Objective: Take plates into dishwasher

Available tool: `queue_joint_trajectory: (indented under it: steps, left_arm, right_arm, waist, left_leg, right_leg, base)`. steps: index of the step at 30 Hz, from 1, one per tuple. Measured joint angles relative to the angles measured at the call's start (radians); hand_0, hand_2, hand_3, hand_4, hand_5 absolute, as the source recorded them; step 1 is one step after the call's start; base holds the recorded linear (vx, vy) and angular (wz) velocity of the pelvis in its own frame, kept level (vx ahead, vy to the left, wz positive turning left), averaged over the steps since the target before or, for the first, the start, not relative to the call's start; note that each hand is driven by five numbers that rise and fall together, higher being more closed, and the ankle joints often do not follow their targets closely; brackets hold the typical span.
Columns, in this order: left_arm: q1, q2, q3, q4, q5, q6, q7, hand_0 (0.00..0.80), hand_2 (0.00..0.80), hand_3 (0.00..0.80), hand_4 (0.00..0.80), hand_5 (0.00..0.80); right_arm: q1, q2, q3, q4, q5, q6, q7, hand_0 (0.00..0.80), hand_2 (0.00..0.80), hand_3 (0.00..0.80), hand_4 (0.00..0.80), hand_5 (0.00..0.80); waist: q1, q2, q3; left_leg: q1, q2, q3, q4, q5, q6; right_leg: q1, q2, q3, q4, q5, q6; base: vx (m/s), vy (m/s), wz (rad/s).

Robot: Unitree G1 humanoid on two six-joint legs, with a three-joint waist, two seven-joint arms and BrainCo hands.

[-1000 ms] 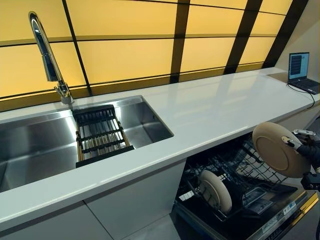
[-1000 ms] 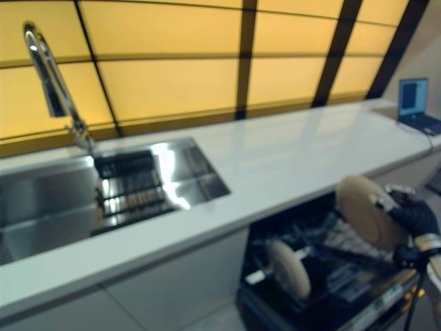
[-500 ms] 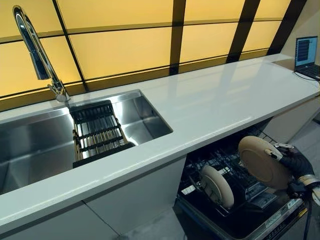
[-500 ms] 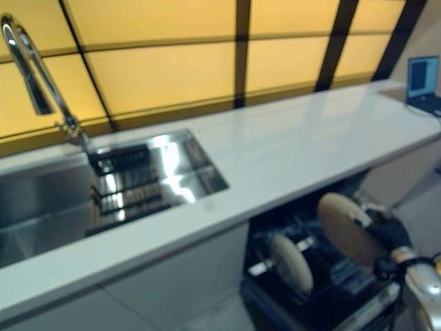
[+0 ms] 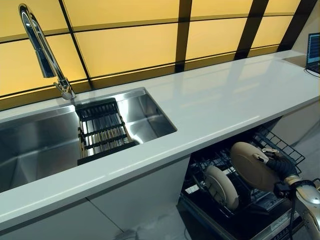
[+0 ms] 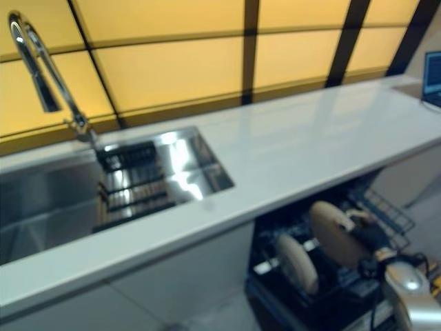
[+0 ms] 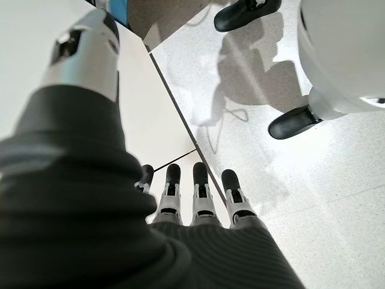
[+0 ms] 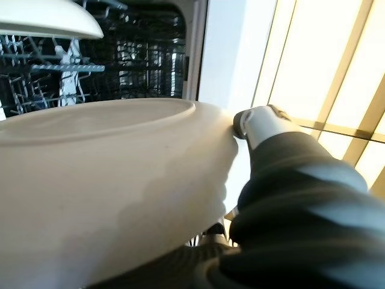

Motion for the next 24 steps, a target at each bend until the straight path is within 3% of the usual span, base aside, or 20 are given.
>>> queue_joint_trajectory:
  steps: [24]
  left_arm:
    - [-0.010,0.003,0.000,-0.040,0.001,0.022,-0.019,0.000,0.000,0.000,0.000,0.000]
  right_arm:
    - [-0.153,-0.010,0.041,0.224,-0.078,0.050,-0.096,0.800,0.800,0.800,0.800,0.800]
  waist:
    - [0.048,0.011,0.053]
  left_leg:
    - [-0.008,0.006,-0.031,0.006,0.003,-0.004]
  right_leg:
    - [0.012,0.003,-0.030,0.000,-0.007,-0.008]
  base:
    - [0.002,-0.004,0.02]
